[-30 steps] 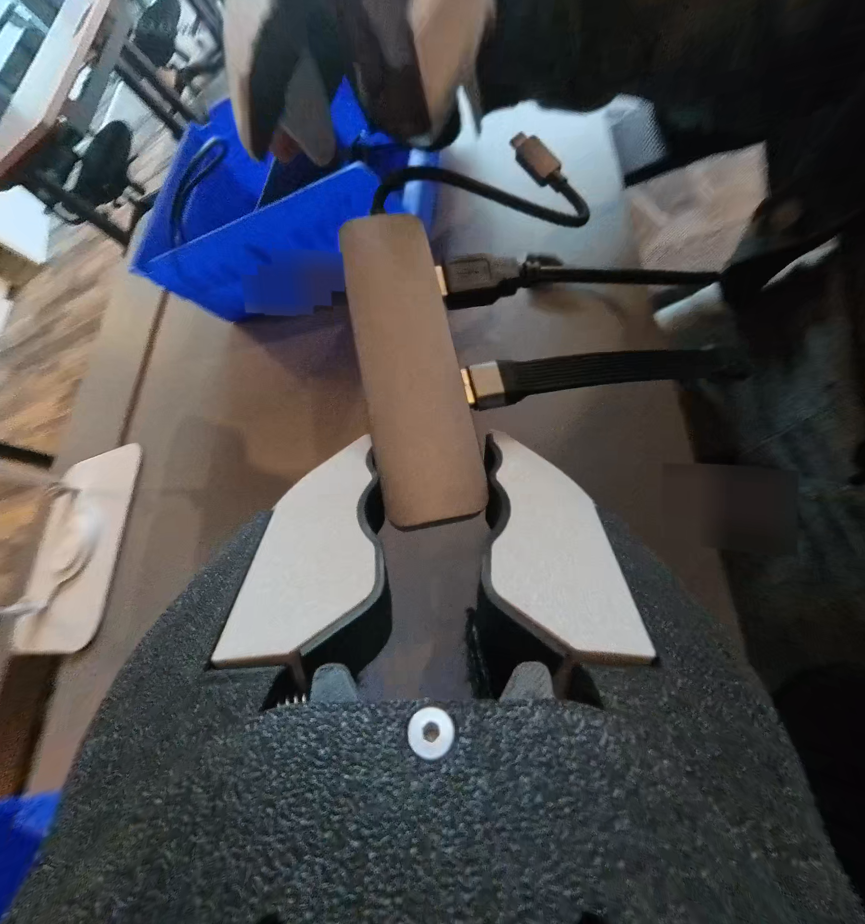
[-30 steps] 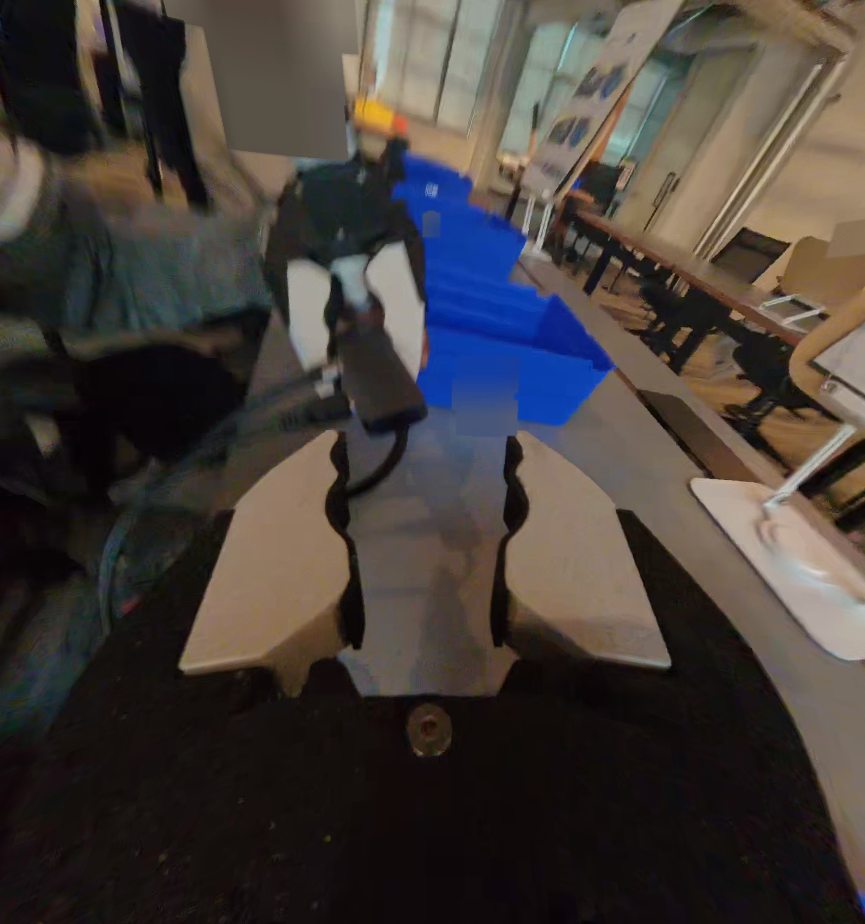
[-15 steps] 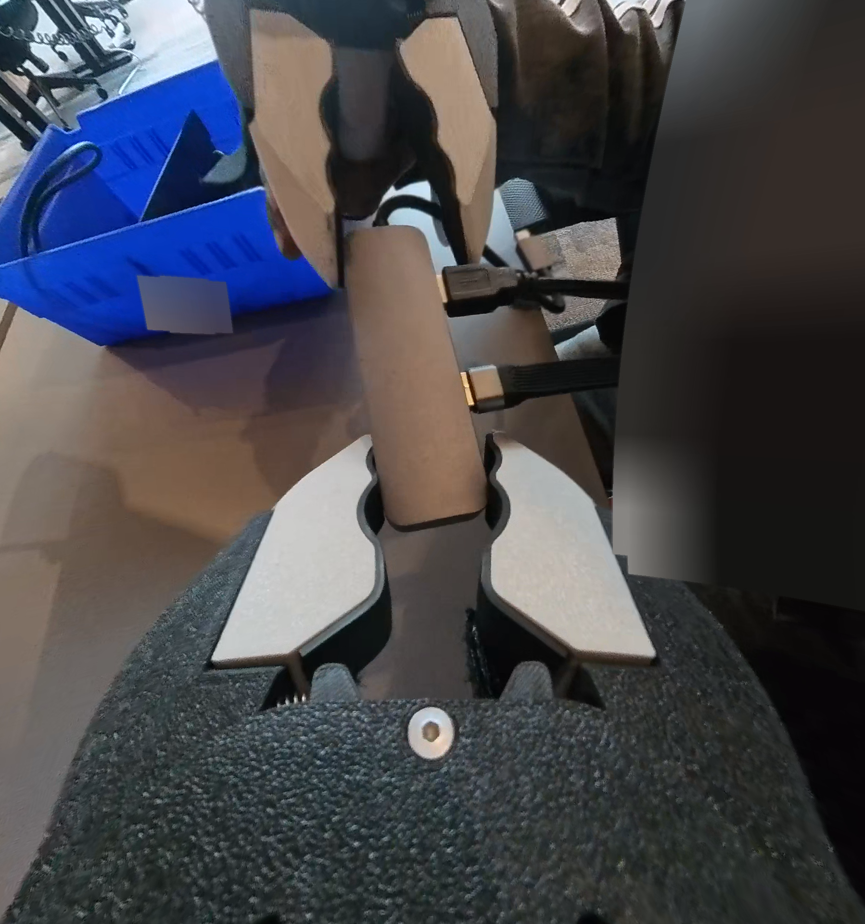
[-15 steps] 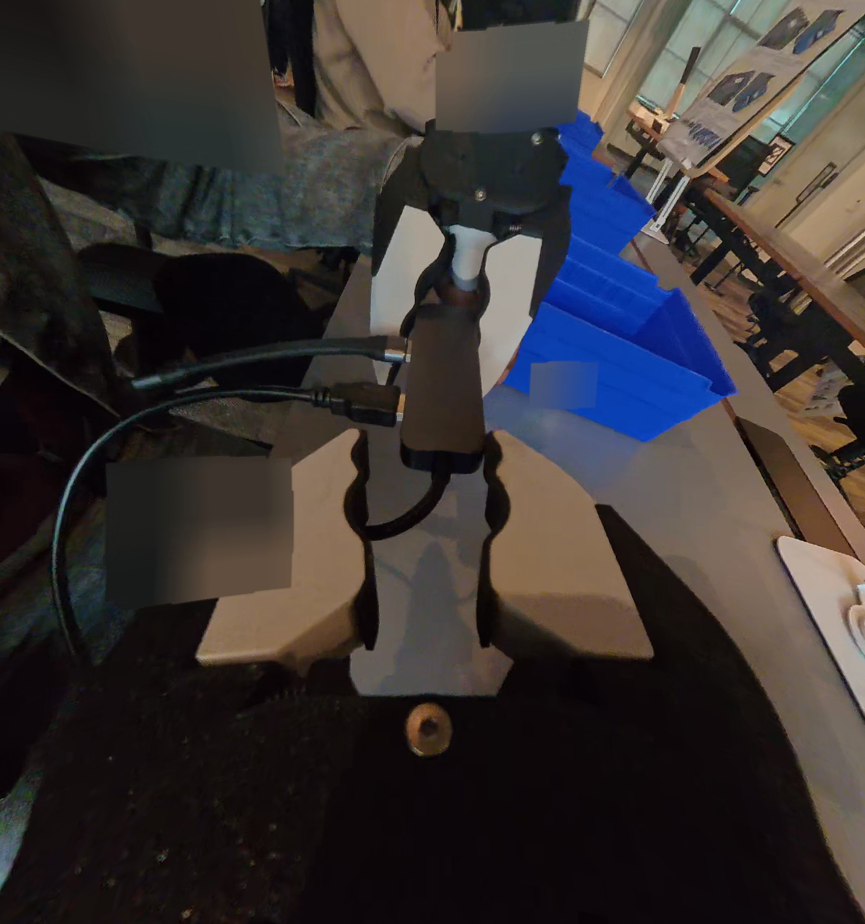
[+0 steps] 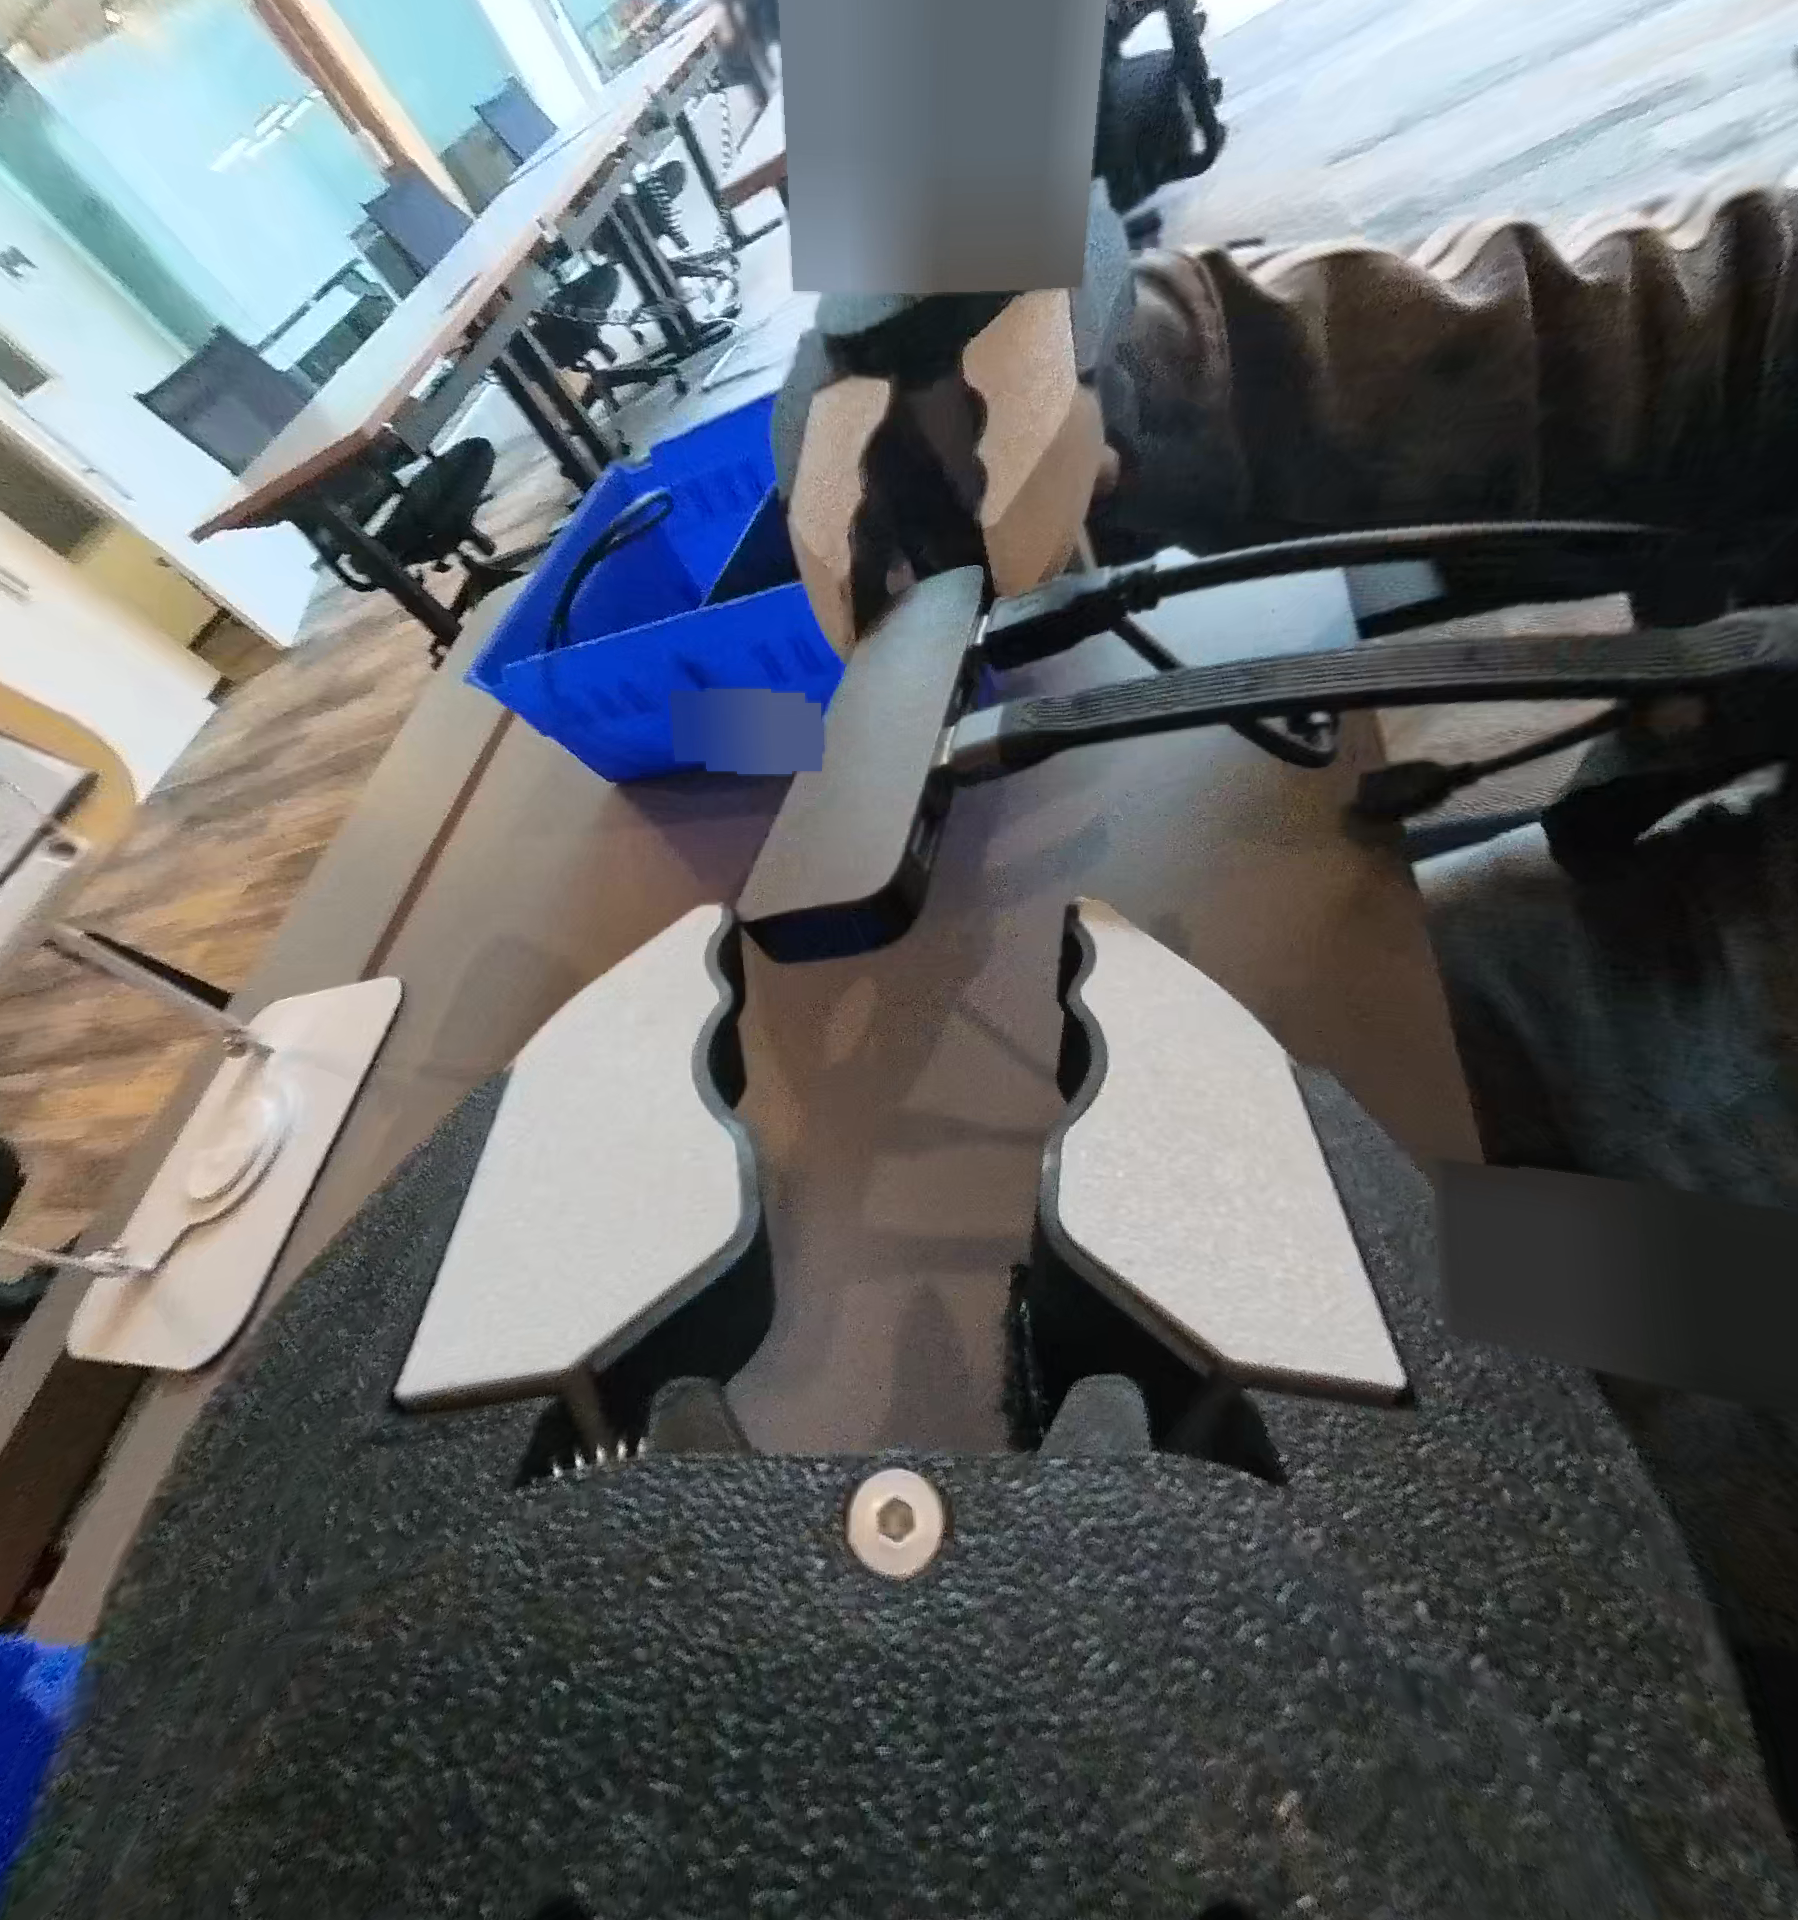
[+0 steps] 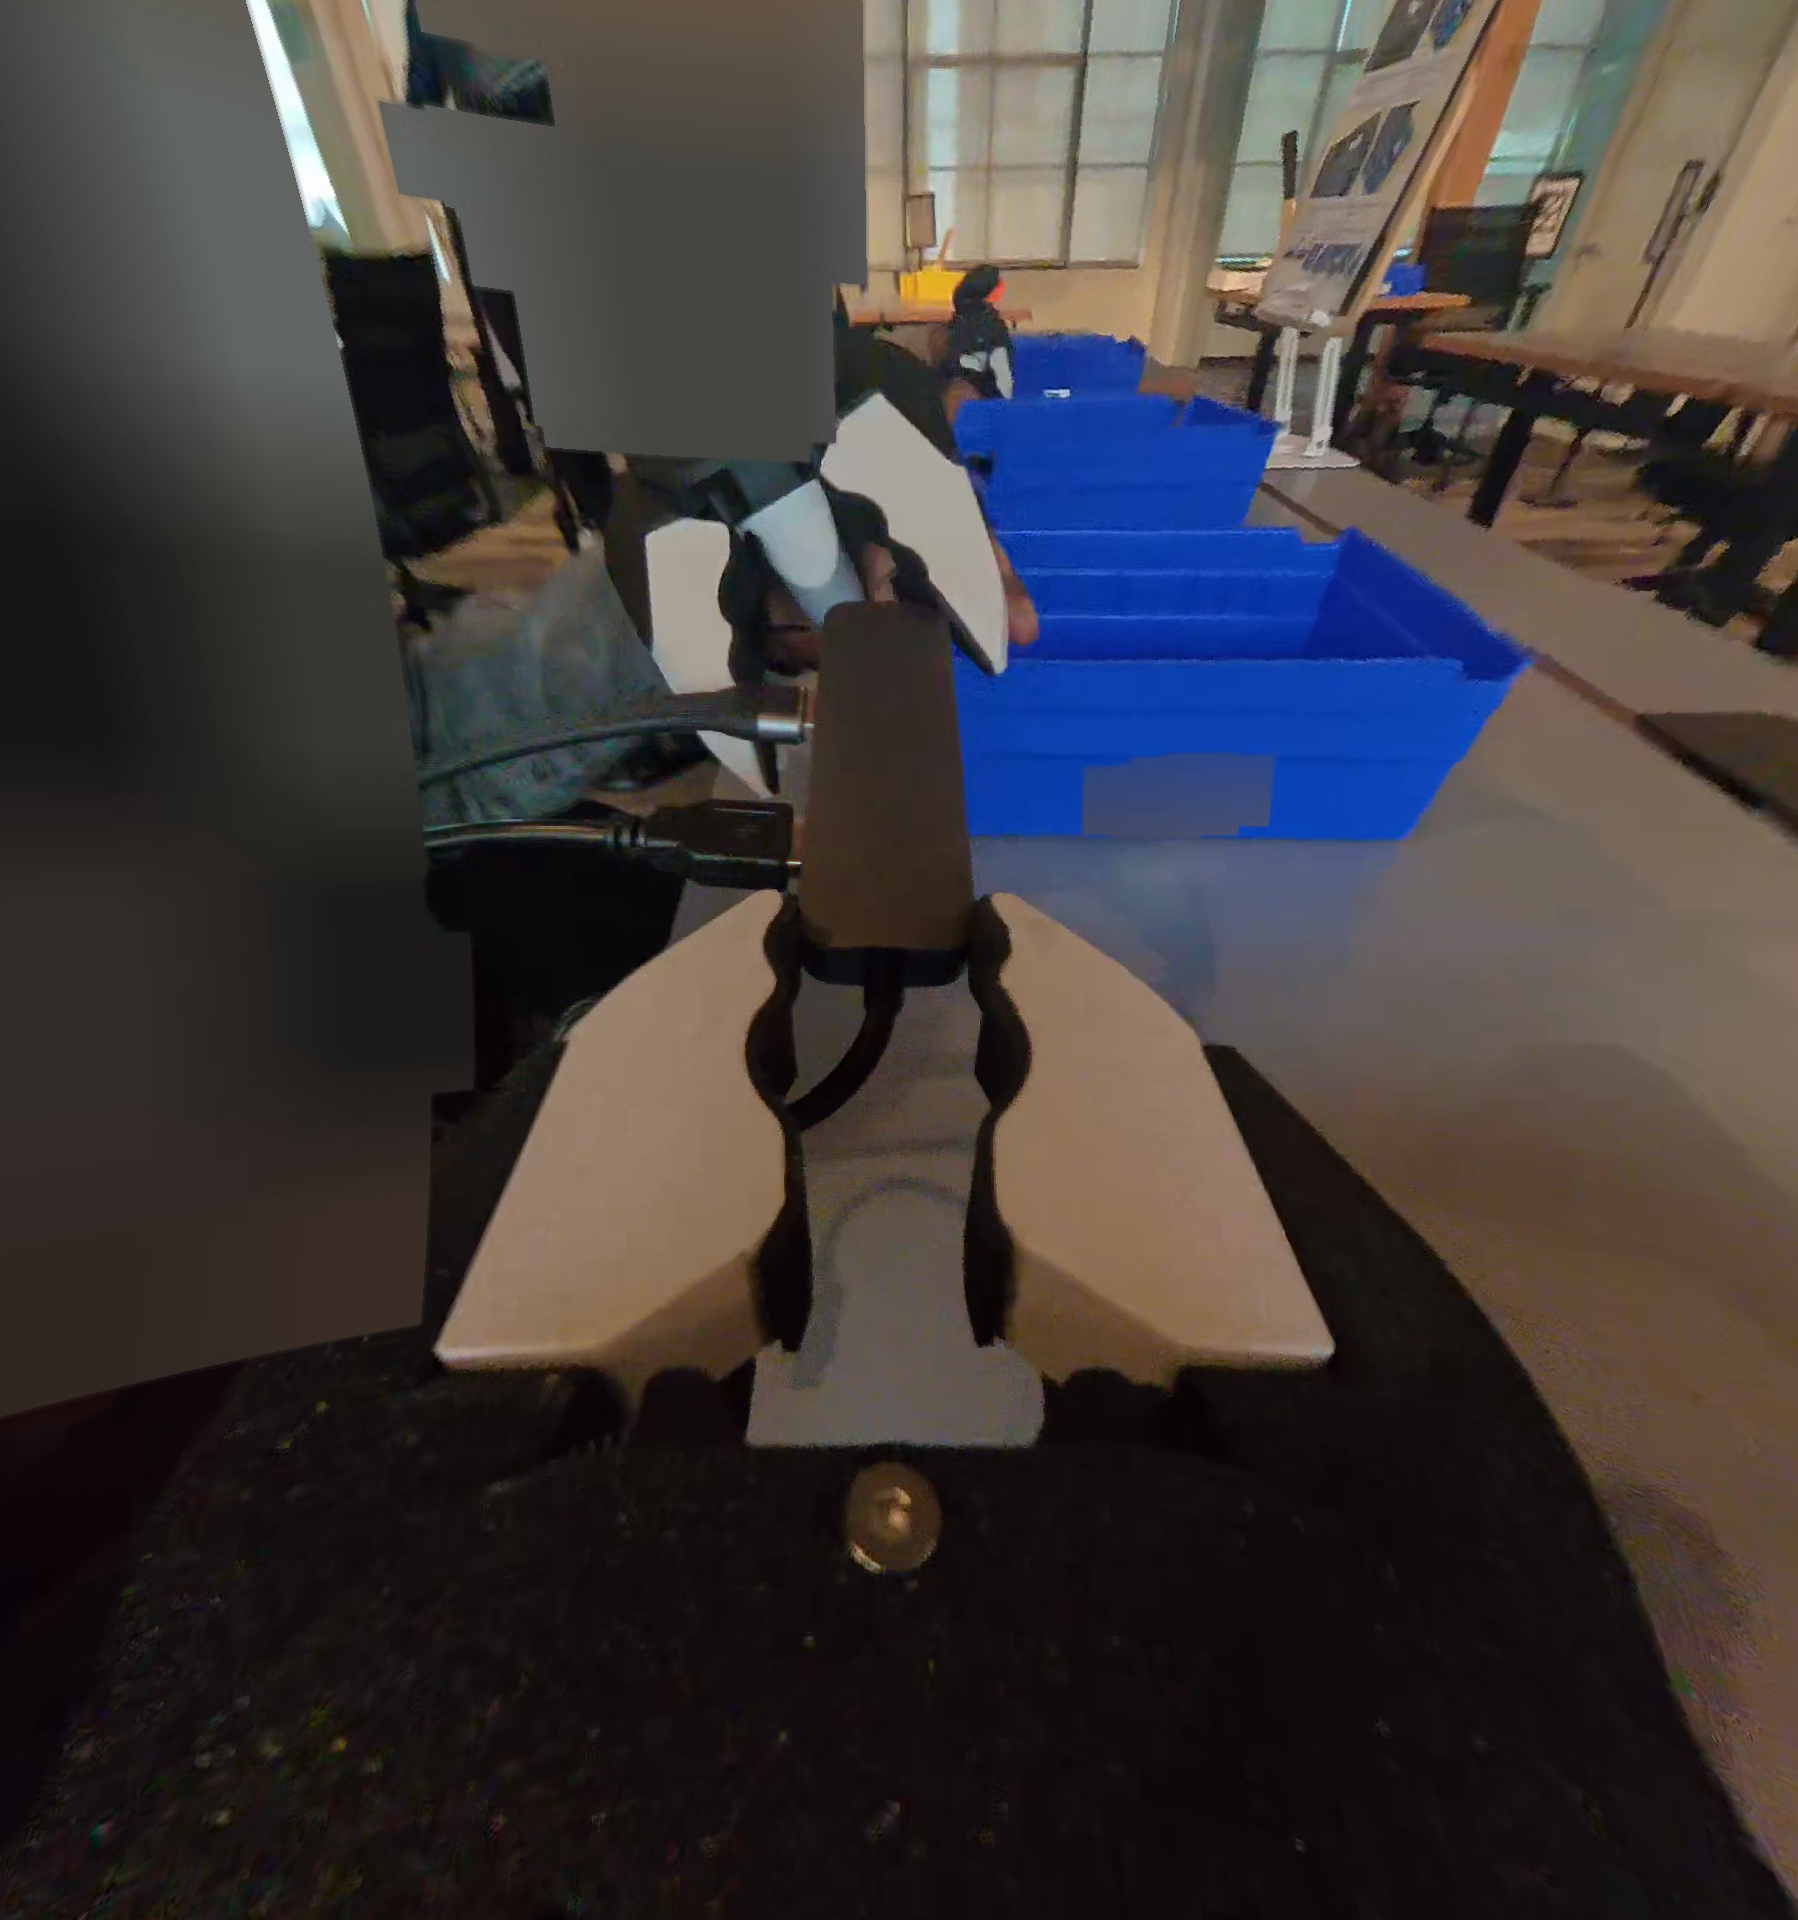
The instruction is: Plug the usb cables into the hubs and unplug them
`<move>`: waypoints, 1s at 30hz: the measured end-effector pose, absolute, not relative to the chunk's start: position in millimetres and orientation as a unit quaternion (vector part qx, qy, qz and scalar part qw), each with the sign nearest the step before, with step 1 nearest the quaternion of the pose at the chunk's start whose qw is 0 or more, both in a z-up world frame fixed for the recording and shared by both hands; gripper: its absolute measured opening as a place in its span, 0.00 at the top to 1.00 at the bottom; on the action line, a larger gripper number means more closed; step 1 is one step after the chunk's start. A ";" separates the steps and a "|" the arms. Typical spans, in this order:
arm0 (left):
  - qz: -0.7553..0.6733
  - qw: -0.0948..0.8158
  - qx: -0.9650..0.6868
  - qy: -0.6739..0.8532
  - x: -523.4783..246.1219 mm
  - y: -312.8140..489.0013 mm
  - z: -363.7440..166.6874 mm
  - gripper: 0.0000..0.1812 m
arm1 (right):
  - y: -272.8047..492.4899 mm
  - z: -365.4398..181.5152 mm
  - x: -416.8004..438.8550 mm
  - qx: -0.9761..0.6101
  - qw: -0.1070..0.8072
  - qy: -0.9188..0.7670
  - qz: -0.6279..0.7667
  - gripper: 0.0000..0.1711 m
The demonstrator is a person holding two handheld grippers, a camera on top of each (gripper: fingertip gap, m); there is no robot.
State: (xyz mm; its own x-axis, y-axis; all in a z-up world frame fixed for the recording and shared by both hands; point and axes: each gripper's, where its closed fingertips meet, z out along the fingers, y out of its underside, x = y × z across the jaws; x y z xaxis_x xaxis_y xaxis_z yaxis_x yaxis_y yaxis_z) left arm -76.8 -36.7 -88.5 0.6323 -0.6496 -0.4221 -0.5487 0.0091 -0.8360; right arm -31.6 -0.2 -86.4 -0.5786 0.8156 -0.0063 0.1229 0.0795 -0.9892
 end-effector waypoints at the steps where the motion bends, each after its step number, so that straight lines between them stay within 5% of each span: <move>1: -0.032 0.576 -0.701 0.420 -76.5 -35.3 -85.6 0.68 | 0.0 -86.5 -31.0 -0.356 0.279 -0.664 0.595 0.82; 6: 0.150 0.659 -0.576 0.460 -72.2 -31.0 -62.4 0.74 | -5.1 -93.3 -27.2 -0.374 0.168 -0.632 0.658 0.82; 12: 0.193 0.620 -0.540 0.536 -56.6 -32.7 -79.7 0.82 | -10.0 -101.0 -25.7 -0.384 0.086 -0.615 0.683 0.82; 16: 0.190 0.607 -0.549 0.542 -60.4 -28.8 -87.0 0.91 | -10.1 -101.2 -24.2 -0.380 0.077 -0.616 0.686 0.82; 30: 0.204 0.612 -0.531 0.549 -45.3 -23.8 -98.3 0.93 | -2.0 -98.8 -20.1 -0.390 0.066 -0.605 0.691 0.82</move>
